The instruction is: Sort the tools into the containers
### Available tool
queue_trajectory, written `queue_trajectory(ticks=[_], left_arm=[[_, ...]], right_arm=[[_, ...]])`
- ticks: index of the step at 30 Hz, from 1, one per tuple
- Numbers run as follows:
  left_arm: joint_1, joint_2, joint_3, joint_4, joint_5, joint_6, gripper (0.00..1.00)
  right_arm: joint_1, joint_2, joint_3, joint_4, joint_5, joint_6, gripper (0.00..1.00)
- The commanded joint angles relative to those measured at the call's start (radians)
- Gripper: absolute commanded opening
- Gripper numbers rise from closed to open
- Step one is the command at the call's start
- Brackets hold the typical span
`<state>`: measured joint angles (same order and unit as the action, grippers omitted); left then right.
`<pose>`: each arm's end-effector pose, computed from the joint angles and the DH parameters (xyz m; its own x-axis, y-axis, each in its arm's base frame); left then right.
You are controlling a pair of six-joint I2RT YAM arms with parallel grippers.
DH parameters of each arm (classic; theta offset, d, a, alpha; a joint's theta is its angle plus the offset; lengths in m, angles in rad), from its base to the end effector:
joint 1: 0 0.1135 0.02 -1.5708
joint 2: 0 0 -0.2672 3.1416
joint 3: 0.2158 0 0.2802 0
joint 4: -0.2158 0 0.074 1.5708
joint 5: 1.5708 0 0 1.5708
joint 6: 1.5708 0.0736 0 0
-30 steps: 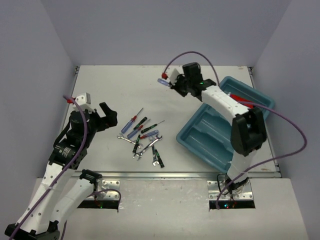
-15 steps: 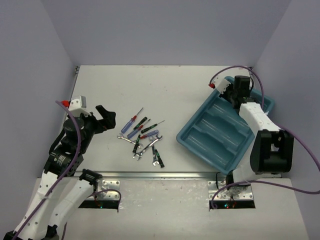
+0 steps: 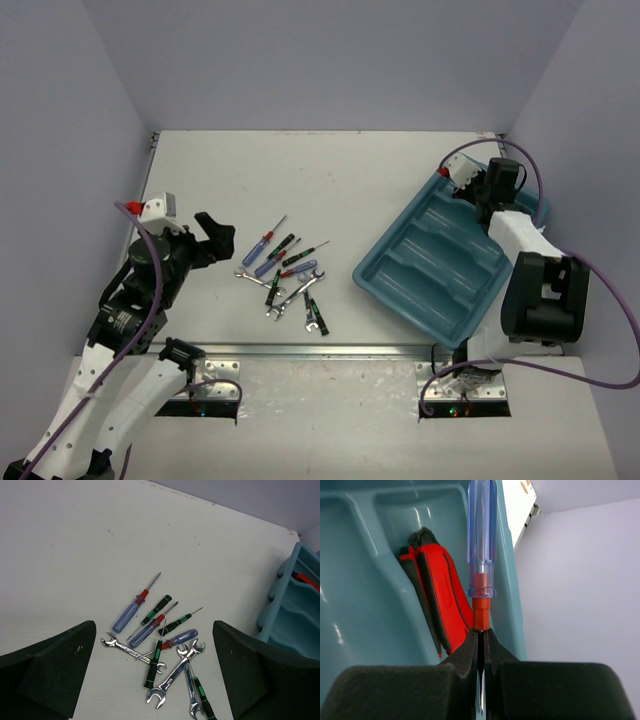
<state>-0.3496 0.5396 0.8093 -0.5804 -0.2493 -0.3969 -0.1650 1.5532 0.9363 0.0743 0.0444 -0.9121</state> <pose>0.1725 -0.0436 0.3371 -0.3079 -0.2865 -0.9073 -0.0084 0.9544 -0.2985 0.3936 -0.0689 0.1951 -0.4712 -0.7224 -0.5060 -0.2794 0.6664 -0.6912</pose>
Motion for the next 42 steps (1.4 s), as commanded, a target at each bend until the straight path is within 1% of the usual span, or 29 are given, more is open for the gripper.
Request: queue_trajectory(ticks=[1,5,12,17,25,31,37,39,42], left_arm=[[-0.009,0.008,0.019,0.025,0.004,0.009,1.0],[-0.009,0.001,0.02,0.026,0.007,0.01,1.0],[-0.017,-0.006,0.021,0.019,-0.036,0.003,1.0],[-0.017,-0.009,0.024,0.018,-0.028,0.003,1.0],[-0.018,-0.051,0.022,0.018,-0.038,0.0,1.0],[-0.034,-0.052,0.022,0.019,-0.028,0.001,1.0],[-0.052,-0.062,0.03,-0.004,-0.081,-0.015,1.0],[-0.054,-0.057,0.03,-0.005,-0.086,-0.02,1.0],[-0.054,-0.048,0.03,-0.003,-0.079,-0.016,1.0]], right_arm=[[-0.001,-0.08,-0.003,0.041,-0.079,0.089,0.0],[0.0,-0.103,-0.034,-0.008,-0.11,0.109,0.0],[-0.001,-0.192,-0.124,-0.007,-0.142,0.184,0.0],[-0.001,-0.222,-0.193,0.008,-0.1,0.175,0.0],[-0.001,-0.272,-0.31,0.032,-0.143,0.163,0.0],[0.0,-0.293,-0.306,-0.023,-0.157,0.143,0.0],[0.001,-0.273,-0.253,-0.11,-0.169,0.146,0.08],[0.001,-0.262,-0.243,-0.138,-0.162,0.142,0.14],[0.001,-0.267,-0.243,-0.128,-0.157,0.149,0.27]])
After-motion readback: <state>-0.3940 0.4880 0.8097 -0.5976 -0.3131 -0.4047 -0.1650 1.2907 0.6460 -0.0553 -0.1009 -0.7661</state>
